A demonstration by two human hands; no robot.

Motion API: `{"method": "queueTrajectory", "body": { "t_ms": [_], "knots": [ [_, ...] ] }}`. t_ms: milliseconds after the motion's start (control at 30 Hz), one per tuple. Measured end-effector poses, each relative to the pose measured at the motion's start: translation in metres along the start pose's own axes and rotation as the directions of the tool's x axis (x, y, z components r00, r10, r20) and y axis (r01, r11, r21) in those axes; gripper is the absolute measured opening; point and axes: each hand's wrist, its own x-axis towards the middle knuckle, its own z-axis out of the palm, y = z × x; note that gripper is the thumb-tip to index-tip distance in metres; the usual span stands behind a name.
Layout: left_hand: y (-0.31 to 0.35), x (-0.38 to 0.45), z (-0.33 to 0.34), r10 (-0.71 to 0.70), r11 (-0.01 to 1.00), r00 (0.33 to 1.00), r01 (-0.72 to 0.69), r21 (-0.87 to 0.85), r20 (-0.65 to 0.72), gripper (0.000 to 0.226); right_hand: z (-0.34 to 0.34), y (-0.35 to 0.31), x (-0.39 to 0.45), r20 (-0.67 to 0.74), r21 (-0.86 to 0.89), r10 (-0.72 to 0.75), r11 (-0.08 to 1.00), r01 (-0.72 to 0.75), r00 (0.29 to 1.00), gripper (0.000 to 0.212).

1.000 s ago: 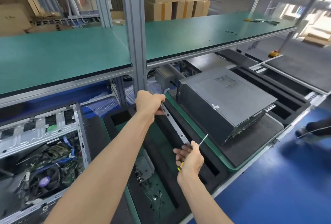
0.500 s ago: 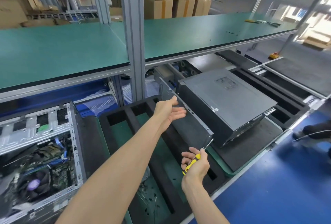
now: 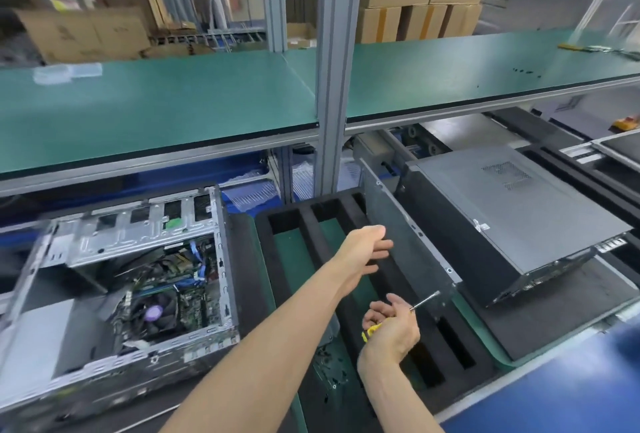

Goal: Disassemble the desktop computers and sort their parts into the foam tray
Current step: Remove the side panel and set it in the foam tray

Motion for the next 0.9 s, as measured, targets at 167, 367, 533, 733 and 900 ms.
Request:
{"method": "queueTrajectory", "body": {
  "t_ms": [167,367,533,733,900],
  "knots": [
    [0.006,-0.02,-0.016,0.125,0.988,0.985,-0.112,0.111,-0.116,0.01,0.01,-0.002,0.004,0.246,-0.372,0.047,0.927,0.049,0.968,0.017],
    [-0.001,-0.06,-0.075,0.319,0.937,0.89,-0.244,0.251,-0.326,0.021,0.057,-0.007,-0.003,0.566,-0.511,0.042,0.802,0.31,0.823,0.022],
    [0.0,-0.104,-0.15,0.381,0.91,0.805,-0.24,0.339,-0.454,0.02,0.104,0.021,-0.058,0.753,-0.504,0.141,0.751,0.426,0.643,0.02],
    [-0.027,-0.164,-0.252,0.399,0.806,0.656,0.082,0.586,-0.64,0.017,0.127,0.064,-0.112,0.875,-0.475,0.204,0.536,0.698,0.439,0.016],
    [-0.057,-0.209,-0.348,0.433,0.535,0.472,0.551,0.64,-0.768,0.034,0.137,0.093,-0.131,0.899,-0.434,0.232,0.345,0.832,0.372,0.015]
  ]
}}
